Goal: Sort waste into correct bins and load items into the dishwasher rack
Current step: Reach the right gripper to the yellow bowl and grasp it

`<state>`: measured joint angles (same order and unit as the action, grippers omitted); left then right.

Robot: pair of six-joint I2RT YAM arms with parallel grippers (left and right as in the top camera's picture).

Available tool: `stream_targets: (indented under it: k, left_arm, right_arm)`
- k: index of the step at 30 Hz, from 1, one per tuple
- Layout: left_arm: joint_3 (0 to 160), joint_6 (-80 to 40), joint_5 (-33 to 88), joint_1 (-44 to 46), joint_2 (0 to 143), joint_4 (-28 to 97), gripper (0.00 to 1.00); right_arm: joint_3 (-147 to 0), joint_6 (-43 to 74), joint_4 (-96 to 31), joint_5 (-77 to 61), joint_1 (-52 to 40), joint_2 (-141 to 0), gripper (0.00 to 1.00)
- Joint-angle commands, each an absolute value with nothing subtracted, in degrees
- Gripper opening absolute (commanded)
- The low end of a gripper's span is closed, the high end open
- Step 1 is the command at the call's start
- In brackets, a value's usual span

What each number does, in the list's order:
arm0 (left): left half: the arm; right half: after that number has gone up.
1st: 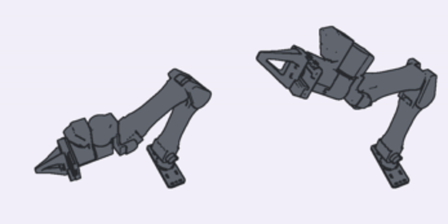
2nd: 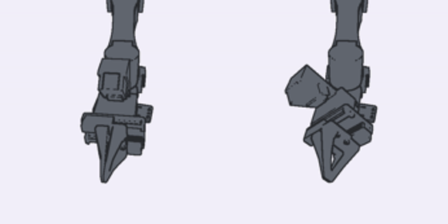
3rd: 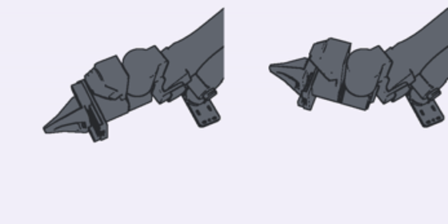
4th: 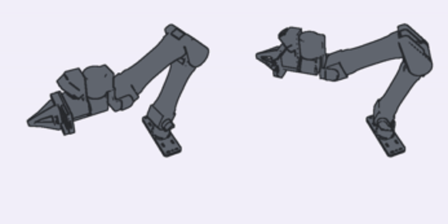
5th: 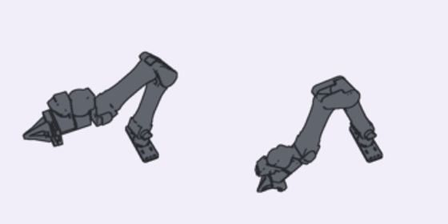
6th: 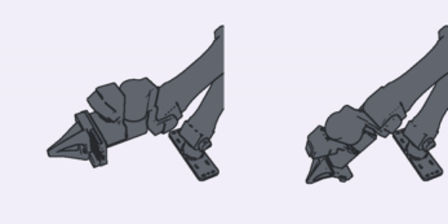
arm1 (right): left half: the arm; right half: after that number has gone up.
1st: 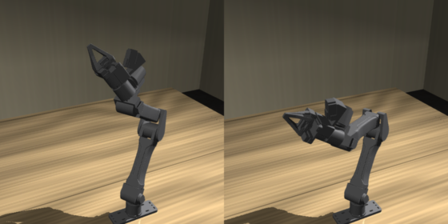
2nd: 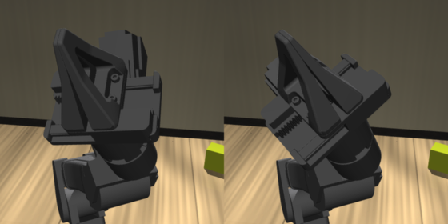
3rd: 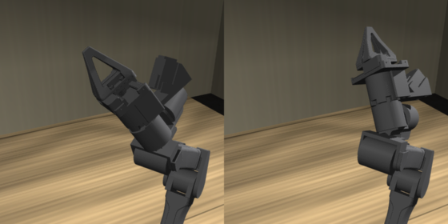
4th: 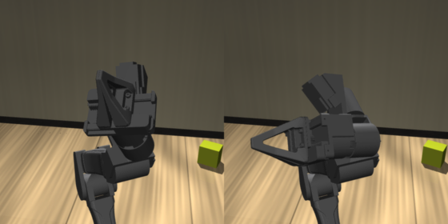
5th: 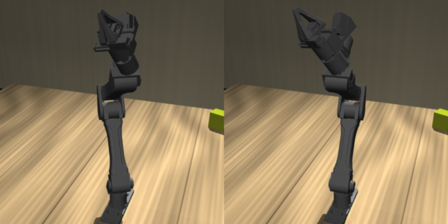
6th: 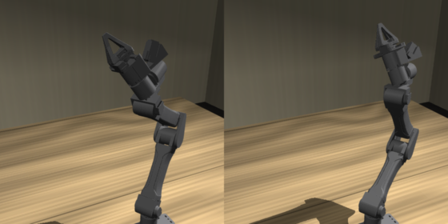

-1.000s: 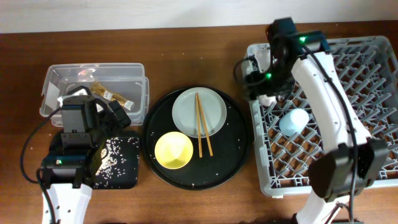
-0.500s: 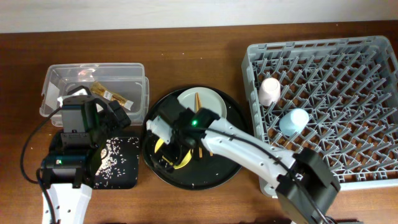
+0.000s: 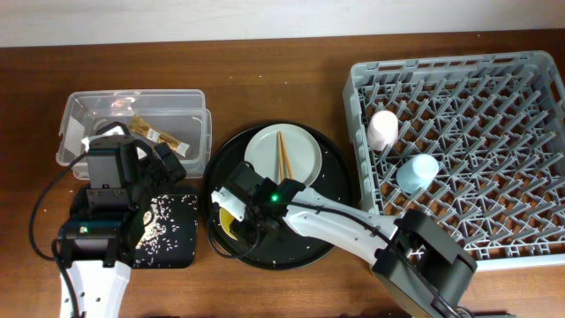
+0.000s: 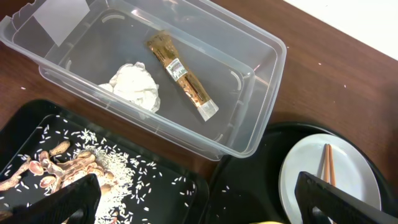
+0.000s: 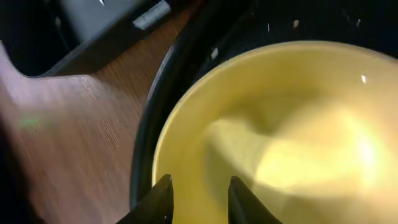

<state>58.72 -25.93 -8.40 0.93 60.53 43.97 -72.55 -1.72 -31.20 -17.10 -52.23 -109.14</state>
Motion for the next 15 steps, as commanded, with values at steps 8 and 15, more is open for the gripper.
stream_targets:
  k: [8,15]
  left_arm:
    - [59.13,-25.21,-8.99,0.69,60.25,43.86,0.99]
    - [59.13,-25.21,-8.99,0.69,60.25,43.88,0.99]
  right_arm:
    - [-75.81,-0.56,-31.68,-18.79,-54.74,-111.94,0.29]
    - [-75.92,-0.54,-31.68,-20.53,-54.74,-113.51,0.06]
